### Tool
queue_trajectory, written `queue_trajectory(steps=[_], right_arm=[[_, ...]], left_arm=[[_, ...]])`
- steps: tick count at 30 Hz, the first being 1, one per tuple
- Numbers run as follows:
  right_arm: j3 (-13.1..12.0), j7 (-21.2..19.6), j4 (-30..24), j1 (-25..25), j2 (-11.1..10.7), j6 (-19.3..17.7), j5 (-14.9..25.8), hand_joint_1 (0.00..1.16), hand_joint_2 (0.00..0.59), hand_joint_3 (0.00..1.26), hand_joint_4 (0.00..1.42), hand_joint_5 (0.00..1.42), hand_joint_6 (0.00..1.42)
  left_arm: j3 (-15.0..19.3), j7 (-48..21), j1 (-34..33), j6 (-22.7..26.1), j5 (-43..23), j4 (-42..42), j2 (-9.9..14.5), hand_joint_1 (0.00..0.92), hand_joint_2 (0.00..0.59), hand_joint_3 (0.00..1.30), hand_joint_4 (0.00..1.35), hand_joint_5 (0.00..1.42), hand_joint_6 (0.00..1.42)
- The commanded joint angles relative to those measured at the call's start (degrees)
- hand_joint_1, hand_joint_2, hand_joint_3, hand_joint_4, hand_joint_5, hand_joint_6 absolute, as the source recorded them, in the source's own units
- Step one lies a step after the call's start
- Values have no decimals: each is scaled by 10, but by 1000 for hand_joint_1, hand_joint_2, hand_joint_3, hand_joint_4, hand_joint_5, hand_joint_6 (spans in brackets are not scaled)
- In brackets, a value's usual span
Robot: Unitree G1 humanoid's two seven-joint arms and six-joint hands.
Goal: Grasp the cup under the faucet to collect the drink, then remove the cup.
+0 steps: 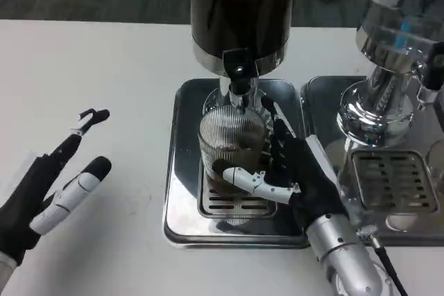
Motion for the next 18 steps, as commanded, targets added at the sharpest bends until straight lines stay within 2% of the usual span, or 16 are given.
queue_trajectory(steps=[1,7,12,18], right_arm=[[2,-3,17,8,4,16,-3,949,176,42,278,342,547],[0,-23,15,13,9,10,-8,966,186,77,334,419,630],[-1,-36,12,18,12,5,-13,968,186,110,407,538,805],[-2,-48,8,21,14,-1,-17,966,191,135,483,630,914]], left_arm=[[1,6,7,0,-5,-8,-3,0,161,114,0,0,0],[0,3,7,2,-5,-10,-2,0,161,114,0,0,0],[-1,-1,5,3,-7,-9,0,0,162,115,0,0,0],[-3,-2,2,3,-7,-8,-1,0,162,115,0,0,0]])
